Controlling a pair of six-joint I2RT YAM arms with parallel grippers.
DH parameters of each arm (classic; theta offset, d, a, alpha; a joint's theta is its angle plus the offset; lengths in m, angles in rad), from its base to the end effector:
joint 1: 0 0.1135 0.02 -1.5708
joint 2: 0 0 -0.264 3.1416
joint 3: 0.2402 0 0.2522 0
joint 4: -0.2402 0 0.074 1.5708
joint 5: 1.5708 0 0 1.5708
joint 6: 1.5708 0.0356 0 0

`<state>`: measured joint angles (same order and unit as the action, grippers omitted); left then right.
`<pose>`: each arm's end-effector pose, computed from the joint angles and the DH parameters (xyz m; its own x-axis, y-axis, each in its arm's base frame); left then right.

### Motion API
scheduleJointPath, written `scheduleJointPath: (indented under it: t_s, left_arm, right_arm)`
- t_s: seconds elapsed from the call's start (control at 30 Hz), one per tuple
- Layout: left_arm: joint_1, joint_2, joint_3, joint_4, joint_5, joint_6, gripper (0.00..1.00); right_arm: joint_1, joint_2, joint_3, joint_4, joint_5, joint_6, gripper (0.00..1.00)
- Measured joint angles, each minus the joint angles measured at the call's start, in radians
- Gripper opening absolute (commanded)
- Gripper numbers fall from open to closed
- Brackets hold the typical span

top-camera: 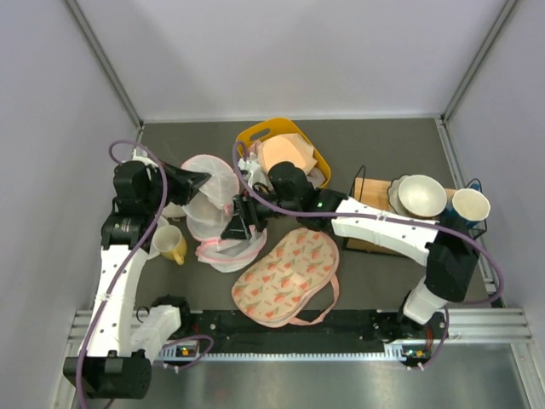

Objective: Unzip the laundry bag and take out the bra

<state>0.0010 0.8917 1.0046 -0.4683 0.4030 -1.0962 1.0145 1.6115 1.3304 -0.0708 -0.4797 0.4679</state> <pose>0.1909 -0.0138 0.3690 -0.4852 -0.8187 -0.3070 -0.1419 0.4202 -0.8963 0.1877 0.3329 0.3306 -0.6054 -0.2159 -0.7661 -0.7945 0.2218 0.5654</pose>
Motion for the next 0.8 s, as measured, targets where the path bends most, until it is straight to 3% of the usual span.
scheduleJointPath:
  t_s: [0.8]
  left_arm:
    - [0.000, 0.015, 0.015, -0.025, 0.016, -0.014, 0.00]
  right_arm:
    - [-0.010, 0.063, -0.001, 0.196, 0.017, 0.101, 0.72]
